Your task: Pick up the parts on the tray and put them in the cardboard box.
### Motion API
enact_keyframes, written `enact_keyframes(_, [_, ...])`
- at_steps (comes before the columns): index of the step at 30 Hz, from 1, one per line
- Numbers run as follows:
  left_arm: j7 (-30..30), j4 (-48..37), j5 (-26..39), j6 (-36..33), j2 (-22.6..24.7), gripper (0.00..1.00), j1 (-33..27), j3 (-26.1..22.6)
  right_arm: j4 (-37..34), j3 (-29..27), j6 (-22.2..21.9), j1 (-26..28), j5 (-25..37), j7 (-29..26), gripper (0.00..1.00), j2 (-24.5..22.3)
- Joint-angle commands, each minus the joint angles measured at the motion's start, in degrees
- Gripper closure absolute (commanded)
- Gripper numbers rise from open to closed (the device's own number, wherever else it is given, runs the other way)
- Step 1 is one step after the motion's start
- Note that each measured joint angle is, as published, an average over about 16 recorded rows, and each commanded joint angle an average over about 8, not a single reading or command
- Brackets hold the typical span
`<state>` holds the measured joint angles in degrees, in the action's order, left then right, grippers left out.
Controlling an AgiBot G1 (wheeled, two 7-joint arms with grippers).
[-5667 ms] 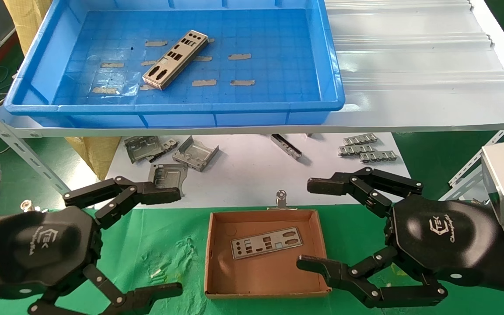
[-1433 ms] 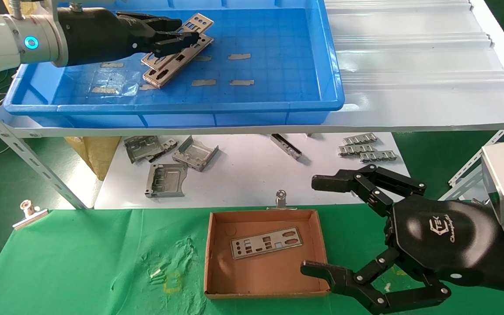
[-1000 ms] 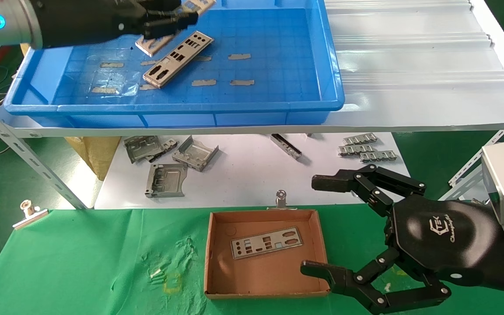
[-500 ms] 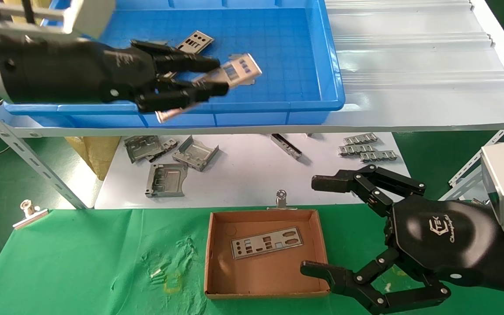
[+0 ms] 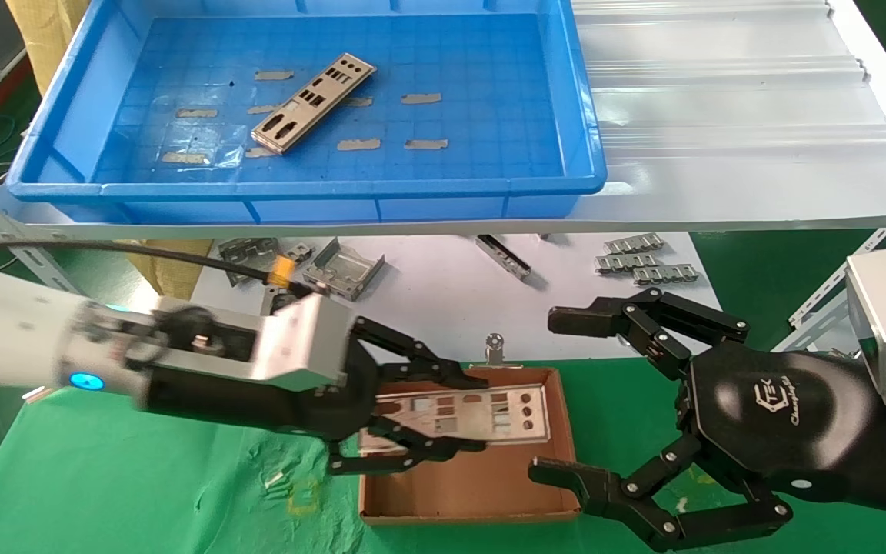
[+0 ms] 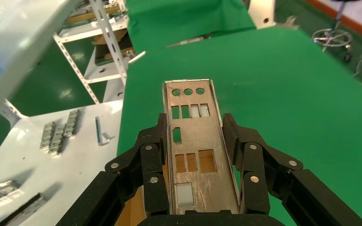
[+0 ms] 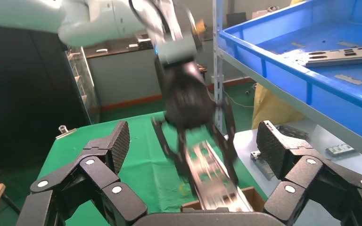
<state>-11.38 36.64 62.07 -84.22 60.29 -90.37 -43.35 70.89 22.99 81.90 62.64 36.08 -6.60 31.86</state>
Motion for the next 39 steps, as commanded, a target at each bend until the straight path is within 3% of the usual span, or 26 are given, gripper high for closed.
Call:
enact_keyframes(1, [-3.2,-0.8,1.2,2.1,1.8,1.0,2.1,-0.9,0.0,0.0,0.0,0.0,0.0,0.0,0.0,0.0])
enact_keyframes(10, [-16.4,-11.5,4.5,11.3,10.6,1.0,5.3,-1.7,0.0,0.0,0.0,0.0,0.0,0.0,0.0,0.0])
enact_keyframes(12, [-18.6,-13.8,4.9,12.3,12.0,0.94,5.4,-1.8,0.0,0.0,0.0,0.0,0.0,0.0,0.0,0.0])
enact_keyframes(18, [-24.3,-19.9,5.7,14.7,15.2,0.19,5.3,-2.0,0.0,0.0,0.0,0.0,0.0,0.0,0.0,0.0])
enact_keyframes(20, [-26.1,-21.4,5.5,15.0,15.8,0.0,5.2,-1.9,0.0,0.0,0.0,0.0,0.0,0.0,0.0,0.0])
enact_keyframes(28, [-29.8,-24.9,4.9,14.1,16.9,0.0,4.4,-2.1,0.0,0.0,0.0,0.0,0.0,0.0,0.0,0.0])
enact_keyframes(39, [-27.5,-27.6,1.5,8.2,16.0,0.0,3.2,-1.2,0.0,0.0,0.0,0.0,0.0,0.0,0.0,0.0])
